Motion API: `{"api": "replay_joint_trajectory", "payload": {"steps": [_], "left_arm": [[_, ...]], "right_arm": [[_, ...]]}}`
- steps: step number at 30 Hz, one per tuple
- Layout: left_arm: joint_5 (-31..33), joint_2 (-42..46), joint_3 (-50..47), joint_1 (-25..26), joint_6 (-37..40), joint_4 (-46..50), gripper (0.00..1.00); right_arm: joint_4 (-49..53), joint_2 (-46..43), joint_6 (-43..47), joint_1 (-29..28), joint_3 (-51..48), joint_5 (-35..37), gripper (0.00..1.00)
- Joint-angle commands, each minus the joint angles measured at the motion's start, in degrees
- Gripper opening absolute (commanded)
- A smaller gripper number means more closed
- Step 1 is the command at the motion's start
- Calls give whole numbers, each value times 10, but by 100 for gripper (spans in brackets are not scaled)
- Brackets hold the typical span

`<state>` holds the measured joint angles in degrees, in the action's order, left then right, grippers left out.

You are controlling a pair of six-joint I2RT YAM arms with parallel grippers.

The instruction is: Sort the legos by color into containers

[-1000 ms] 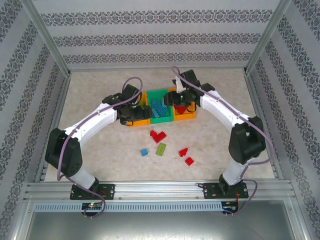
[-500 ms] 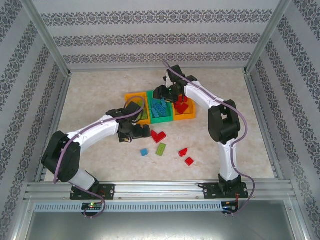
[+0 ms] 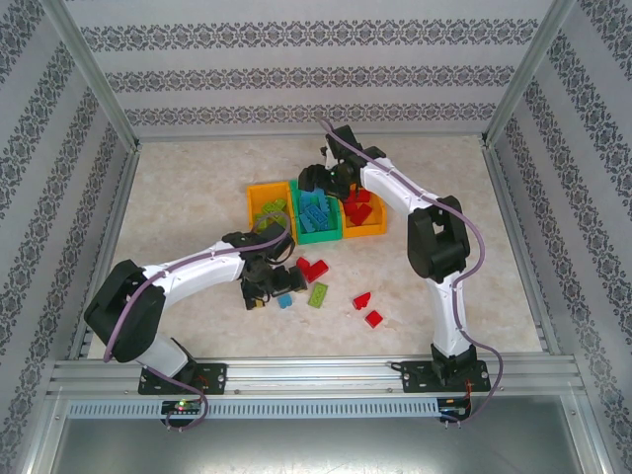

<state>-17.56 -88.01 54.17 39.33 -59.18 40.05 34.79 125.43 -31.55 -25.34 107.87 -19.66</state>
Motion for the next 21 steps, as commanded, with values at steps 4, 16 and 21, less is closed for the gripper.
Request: {"api": "replay_joint_trajectory", "payload": {"steps": [4,16,21], "left_arm": [[0,-7,-10,17,-63,-14,100],[17,-48,-1,19,-82,-34,88],[15,-65,0,20,-84,-36,82]], "right_arm": [[-8,10,5,-8,-8,9,82],[-46,-66,12,-8,-71,-13,84],[-53,-124,30,-6,-116,0,85]]}}
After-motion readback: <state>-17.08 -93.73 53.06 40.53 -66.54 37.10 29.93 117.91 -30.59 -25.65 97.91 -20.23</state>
